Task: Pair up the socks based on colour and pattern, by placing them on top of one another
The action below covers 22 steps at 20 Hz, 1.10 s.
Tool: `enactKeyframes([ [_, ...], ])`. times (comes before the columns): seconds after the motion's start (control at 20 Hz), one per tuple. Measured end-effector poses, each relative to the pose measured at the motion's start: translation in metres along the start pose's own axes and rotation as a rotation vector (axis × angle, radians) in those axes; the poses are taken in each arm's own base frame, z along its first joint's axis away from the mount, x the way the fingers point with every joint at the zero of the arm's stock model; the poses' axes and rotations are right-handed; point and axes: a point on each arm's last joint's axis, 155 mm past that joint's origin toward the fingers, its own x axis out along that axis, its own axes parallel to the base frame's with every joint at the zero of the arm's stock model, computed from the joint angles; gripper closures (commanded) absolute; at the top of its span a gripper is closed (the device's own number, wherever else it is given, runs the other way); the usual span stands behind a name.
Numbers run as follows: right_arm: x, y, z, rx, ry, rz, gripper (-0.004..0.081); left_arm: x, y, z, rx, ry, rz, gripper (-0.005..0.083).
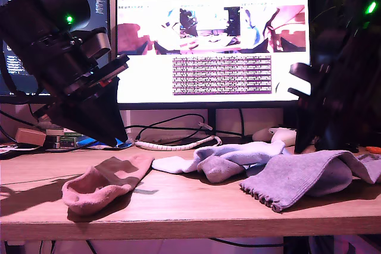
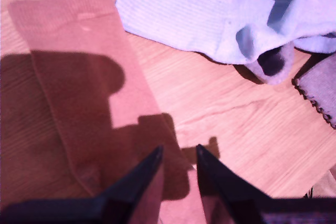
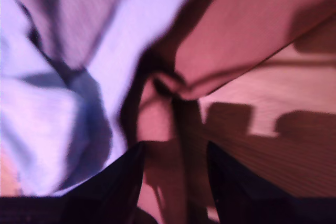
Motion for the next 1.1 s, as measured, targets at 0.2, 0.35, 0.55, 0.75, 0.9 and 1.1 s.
enactKeyframes([
  [0.2,0.001,0.001,0.001,-0.006,-0.001,0.003,0.0682,0.0,0.0,0.0,0.0,0.001,0.0,0.0605],
  [0.35,0.001,0.003,-0.002,-0.001,0.011,0.008,0.0781,0.0,-0.001,0.0,0.0,0.002,-0.008,0.0605],
  [0.55,-0.006,0.011,-0.004,0.004,0.049,0.015,0.0781,0.0,-0.002,0.001,0.002,-0.005,-0.012,0.0605],
  [0.75,-0.036,0.005,0.028,-0.017,0.006,-0.062,0.0781,0.0,-0.002,0.003,0.004,-0.011,-0.013,0.0605],
  [0.9,-0.065,0.007,0.042,-0.004,-0.014,-0.108,0.0781,0.0,-0.006,0.006,0.008,-0.022,-0.029,0.0605],
  [1.1,-0.107,0.027,0.067,-0.023,-0.084,-0.117,0.0781,-0.002,-0.022,0.017,0.0,-0.061,-0.121,0.0605],
])
